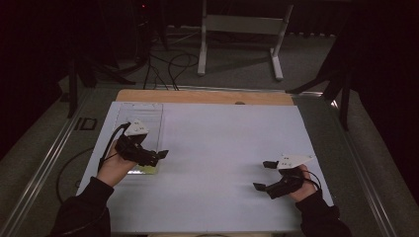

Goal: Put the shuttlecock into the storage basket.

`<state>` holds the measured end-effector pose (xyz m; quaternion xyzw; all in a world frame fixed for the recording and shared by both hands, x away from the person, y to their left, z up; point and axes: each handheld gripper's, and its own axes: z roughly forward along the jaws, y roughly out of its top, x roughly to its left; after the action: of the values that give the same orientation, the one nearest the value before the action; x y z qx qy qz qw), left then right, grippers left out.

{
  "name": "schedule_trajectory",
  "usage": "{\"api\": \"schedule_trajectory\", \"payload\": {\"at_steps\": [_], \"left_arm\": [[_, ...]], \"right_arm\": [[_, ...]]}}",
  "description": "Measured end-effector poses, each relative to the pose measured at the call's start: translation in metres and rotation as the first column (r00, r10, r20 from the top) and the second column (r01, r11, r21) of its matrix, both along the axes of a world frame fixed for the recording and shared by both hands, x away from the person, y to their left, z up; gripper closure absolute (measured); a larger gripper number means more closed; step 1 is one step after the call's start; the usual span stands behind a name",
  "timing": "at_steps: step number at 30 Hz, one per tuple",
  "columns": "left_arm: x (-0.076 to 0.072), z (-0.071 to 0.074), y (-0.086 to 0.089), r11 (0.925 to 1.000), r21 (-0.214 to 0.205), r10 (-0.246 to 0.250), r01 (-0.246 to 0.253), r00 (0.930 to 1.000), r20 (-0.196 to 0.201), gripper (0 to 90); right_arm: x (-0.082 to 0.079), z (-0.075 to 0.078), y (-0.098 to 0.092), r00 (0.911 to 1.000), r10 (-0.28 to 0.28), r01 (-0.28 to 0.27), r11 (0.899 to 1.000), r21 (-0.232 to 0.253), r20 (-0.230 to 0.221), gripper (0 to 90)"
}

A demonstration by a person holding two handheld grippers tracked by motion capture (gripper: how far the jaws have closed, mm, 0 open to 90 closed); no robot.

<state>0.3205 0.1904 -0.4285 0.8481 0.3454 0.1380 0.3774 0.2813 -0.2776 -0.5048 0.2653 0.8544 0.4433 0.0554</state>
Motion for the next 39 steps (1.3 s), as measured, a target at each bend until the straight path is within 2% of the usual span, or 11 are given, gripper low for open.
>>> {"api": "schedule_trajectory", "payload": {"at_steps": [8,11,22,24,26,27,28,29,30,31,39], "left_arm": [[-0.003,0.002,-0.016,0.9943,-0.05,-0.094,0.094,0.9955,0.0,0.0],[-0.005,0.001,-0.025,0.9875,-0.066,-0.144,0.144,0.9896,-0.003,0.0],[-0.01,0.002,-0.042,0.9697,-0.106,-0.221,0.22,0.9752,-0.003,0.0],[-0.013,0.001,-0.05,0.9567,-0.12,-0.268,0.265,0.9634,-0.007,0.0],[-0.014,0.001,-0.053,0.9536,-0.124,-0.278,0.274,0.9606,-0.011,0.0],[-0.015,0.0,-0.057,0.9441,-0.136,-0.305,0.3,0.9522,-0.015,0.0],[-0.015,0.0,-0.057,0.9441,-0.136,-0.305,0.3,0.9522,-0.015,0.0],[-0.018,-0.002,-0.062,0.9356,-0.146,-0.328,0.322,0.9445,-0.021,0.0],[-0.018,-0.002,-0.062,0.9356,-0.146,-0.328,0.322,0.9445,-0.021,0.0],[-0.019,-0.003,-0.065,0.9269,-0.167,-0.345,0.336,0.9384,-0.025,0.0],[-0.027,-0.015,-0.075,0.9124,-0.159,-0.389,0.377,0.9202,-0.047,0.0]], "right_arm": [[-0.002,-0.001,0.0,1.0,-0.004,0.004,1.0,0.003,0.003,9.1],[-0.001,-0.001,-0.001,1.0,-0.006,0.006,1.0,0.0,0.003,9.1],[-0.002,-0.002,0.0,1.0,-0.006,0.006,1.0,-0.005,0.005,9.1],[-0.002,-0.003,0.001,1.0,-0.002,0.002,1.0,-0.008,0.003,9.1],[-0.002,-0.003,0.001,1.0,-0.002,0.002,1.0,-0.008,0.003,9.1],[-0.003,-0.003,0.001,1.0,-0.003,0.003,1.0,-0.009,0.003,9.1],[-0.003,-0.003,0.001,1.0,-0.003,0.003,1.0,-0.009,0.003,9.1],[-0.003,-0.003,0.0,1.0,-0.001,0.001,1.0,-0.006,0.001,9.1],[-0.003,-0.003,0.0,1.0,-0.001,0.001,1.0,-0.006,0.001,9.1],[-0.004,-0.003,0.0,1.0,-0.002,0.002,1.0,-0.01,0.003,9.1],[-0.005,-0.004,0.0,1.0,0.002,-0.002,1.0,-0.013,0.0,9.1]]}}
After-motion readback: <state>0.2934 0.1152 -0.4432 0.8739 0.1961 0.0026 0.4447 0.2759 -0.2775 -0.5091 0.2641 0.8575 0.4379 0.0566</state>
